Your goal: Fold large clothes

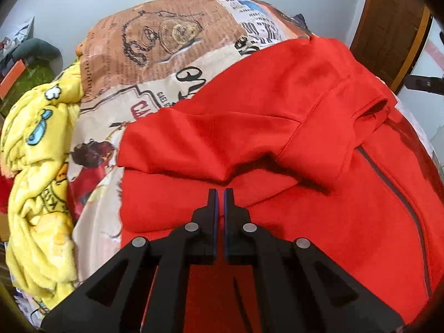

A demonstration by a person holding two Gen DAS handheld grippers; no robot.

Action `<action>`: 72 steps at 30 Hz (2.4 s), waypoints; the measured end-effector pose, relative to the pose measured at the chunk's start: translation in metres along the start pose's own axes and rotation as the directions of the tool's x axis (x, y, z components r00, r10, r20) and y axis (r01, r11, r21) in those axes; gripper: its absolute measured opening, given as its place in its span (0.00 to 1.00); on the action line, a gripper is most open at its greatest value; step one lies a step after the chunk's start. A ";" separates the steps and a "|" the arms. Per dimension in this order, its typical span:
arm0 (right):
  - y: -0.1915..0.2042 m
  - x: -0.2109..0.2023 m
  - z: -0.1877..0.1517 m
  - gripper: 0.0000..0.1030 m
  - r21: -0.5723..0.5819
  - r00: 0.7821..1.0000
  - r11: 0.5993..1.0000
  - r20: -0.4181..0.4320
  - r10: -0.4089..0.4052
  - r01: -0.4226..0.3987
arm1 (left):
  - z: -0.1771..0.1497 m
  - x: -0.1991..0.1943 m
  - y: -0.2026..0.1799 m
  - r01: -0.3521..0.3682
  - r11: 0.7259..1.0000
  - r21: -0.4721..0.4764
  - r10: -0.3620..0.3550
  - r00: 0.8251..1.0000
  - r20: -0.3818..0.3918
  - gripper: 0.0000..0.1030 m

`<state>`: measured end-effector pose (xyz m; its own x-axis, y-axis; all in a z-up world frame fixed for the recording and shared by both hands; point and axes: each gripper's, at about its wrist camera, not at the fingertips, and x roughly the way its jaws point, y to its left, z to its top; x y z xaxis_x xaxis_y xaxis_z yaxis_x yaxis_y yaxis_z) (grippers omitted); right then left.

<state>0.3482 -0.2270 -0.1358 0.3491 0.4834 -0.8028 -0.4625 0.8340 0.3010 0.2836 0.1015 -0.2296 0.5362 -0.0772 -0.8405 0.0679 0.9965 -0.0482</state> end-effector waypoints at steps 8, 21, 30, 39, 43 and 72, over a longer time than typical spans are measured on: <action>-0.011 0.021 0.009 0.50 0.073 1.000 0.997 0.001 -0.021 0.021 | 0.006 -0.024 0.017 0.129 0.978 -0.164 -0.123 0.991 0.046 0.48; -0.027 0.084 0.016 0.42 0.147 0.995 0.988 -0.088 0.057 -0.043 | 0.029 0.035 -0.008 0.402 0.849 -0.344 -0.427 0.904 0.004 0.51; 0.004 0.027 0.020 0.15 0.000 0.995 0.996 0.009 0.095 -0.095 | 0.045 0.003 -0.030 0.296 0.934 -0.198 -0.290 0.955 0.059 0.07; 0.029 -0.002 0.001 0.14 -0.022 0.995 0.995 0.015 0.099 -0.098 | 0.050 -0.055 -0.015 0.265 0.952 -0.156 -0.245 0.960 0.135 0.06; 0.024 0.021 -0.018 0.14 0.040 0.994 0.994 -0.037 0.103 -0.101 | 0.033 -0.033 -0.011 0.231 0.957 -0.174 -0.225 0.973 0.055 0.06; 0.035 0.024 0.002 0.51 -0.105 0.993 0.988 0.042 -0.110 0.114 | 0.038 -0.020 0.022 0.010 0.983 -0.186 0.001 0.998 0.057 0.52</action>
<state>0.3418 -0.1855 -0.1429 0.4320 0.3993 -0.8087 -0.5029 0.8509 0.1515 0.3061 0.1234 -0.1937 0.5832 -0.0780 -0.8086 -0.0843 0.9842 -0.1558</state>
